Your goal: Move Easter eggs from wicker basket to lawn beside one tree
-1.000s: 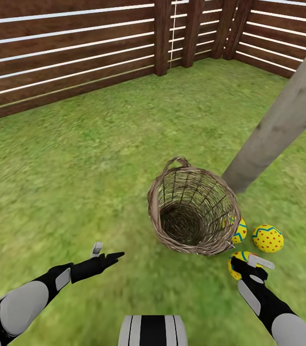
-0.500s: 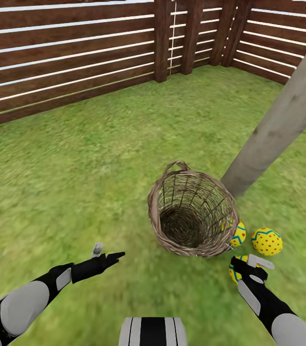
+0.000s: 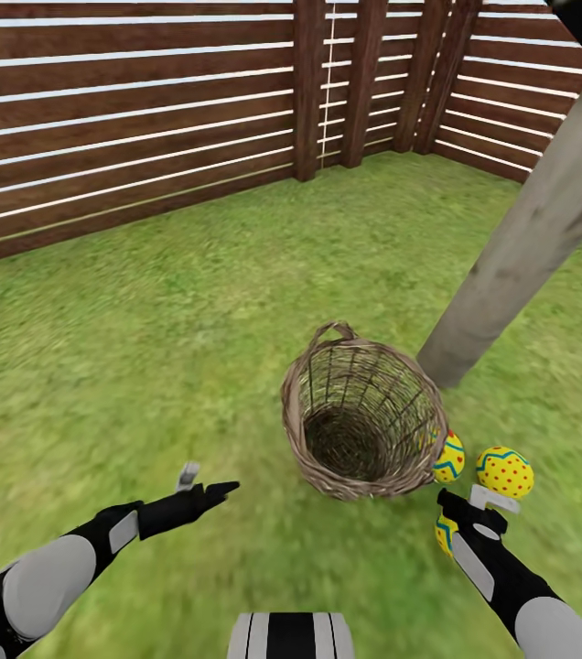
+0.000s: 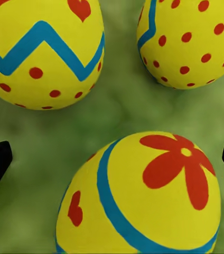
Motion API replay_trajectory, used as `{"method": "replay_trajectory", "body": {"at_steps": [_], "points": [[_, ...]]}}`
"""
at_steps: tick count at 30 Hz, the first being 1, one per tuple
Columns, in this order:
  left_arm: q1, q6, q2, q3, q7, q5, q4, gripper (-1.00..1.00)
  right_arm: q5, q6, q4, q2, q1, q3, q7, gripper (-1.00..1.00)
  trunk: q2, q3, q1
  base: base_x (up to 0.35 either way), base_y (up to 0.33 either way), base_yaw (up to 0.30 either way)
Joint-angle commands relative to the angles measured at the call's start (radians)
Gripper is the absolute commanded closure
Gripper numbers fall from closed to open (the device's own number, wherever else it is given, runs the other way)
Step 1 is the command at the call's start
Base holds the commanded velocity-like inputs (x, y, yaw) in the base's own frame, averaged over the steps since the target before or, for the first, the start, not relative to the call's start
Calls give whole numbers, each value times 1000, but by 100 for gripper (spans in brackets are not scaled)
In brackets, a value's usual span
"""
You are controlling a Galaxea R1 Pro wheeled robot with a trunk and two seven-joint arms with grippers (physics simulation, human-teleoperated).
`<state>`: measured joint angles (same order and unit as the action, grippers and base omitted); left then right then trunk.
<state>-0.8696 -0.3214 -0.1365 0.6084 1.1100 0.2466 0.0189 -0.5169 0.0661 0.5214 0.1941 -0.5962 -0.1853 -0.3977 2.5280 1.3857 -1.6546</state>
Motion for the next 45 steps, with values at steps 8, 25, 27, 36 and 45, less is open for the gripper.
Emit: {"method": "replay_trajectory", "body": {"at_steps": [8,25,27,36,45], "points": [[0,3,29,12,-308,-2,1,-100,-9,6,-4,-15,-1,-8,-6,-100,-2,-30,4,0,0,0],[0,91,64,14,-538,-47,-1,-100,-9,60,-31,-16,-1,-11,-6,-100,-6,-96,11,-67,0,0],[0,91,64,14,-539,-47,-1,-100,-9,64,-31,-16,-1,-11,-6,-100,-6,-104,12,-269,0,0],[0,91,68,14,-540,-47,-1,-100,-9,69,-32,-20,-1,-11,-6,-100,-8,-139,16,-318,0,0],[0,91,77,14,-541,-47,-1,-100,-9,69,-32,-22,-1,-12,-6,-100,-10,-173,20,-316,0,0]]}}
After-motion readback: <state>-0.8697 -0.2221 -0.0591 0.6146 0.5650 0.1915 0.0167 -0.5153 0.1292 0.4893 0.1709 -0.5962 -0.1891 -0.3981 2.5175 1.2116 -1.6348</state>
